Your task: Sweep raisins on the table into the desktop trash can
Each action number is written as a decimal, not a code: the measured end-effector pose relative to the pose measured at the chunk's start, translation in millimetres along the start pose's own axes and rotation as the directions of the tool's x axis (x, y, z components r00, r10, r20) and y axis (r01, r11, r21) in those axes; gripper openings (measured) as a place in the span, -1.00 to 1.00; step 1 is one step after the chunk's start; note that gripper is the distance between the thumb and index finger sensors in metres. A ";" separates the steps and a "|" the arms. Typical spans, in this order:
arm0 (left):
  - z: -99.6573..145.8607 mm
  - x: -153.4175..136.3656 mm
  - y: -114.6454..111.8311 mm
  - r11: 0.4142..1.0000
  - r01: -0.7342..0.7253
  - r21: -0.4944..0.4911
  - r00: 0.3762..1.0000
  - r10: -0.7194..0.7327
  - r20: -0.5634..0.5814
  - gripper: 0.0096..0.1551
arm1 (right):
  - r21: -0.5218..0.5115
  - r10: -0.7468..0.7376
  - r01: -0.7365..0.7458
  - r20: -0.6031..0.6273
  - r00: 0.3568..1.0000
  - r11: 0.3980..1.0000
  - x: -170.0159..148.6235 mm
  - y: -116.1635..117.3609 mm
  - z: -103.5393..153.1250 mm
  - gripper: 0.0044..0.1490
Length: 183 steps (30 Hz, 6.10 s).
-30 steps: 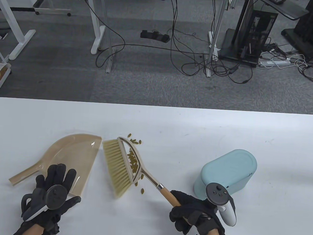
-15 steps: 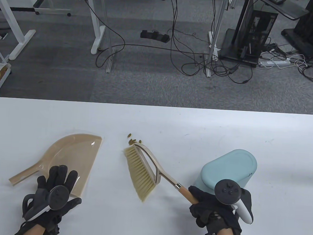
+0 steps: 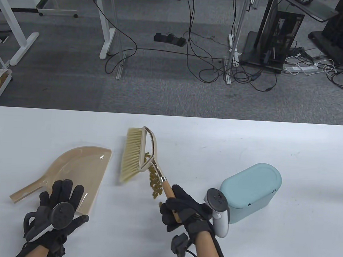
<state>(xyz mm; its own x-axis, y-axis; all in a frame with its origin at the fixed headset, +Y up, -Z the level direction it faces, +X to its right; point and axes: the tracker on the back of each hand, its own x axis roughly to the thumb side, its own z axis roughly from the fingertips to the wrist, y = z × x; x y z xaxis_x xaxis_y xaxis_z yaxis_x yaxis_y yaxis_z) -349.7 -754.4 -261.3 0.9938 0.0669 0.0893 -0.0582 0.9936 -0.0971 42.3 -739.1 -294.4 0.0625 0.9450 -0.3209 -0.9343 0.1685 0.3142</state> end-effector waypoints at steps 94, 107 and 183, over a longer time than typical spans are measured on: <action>-51.2 -19.4 36.7 0.832 -0.536 -0.146 0.825 0.478 -0.302 -0.08 | -0.416 0.921 -0.879 -0.194 0.336 0.233 102.7 -4.0 122.1 -0.07; -60.7 48.1 21.2 0.937 -0.277 -0.213 0.917 0.191 -0.350 -0.20 | -0.004 0.375 -0.375 0.015 0.927 0.927 25.9 35.4 85.8 0.00; -50.5 28.0 -12.0 0.895 -0.405 -0.188 0.884 0.330 -0.332 -0.17 | -0.534 0.825 -0.832 -0.396 0.403 0.150 49.7 -135.2 64.1 0.22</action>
<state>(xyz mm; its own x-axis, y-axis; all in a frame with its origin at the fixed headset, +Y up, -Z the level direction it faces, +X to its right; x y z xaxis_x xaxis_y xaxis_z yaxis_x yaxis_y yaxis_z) -316.4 -769.1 -307.7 0.8907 0.3563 -0.2824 -0.4362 0.8449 -0.3097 194.2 -697.0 -295.5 -0.8849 0.4085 -0.2239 -0.3793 -0.9109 -0.1626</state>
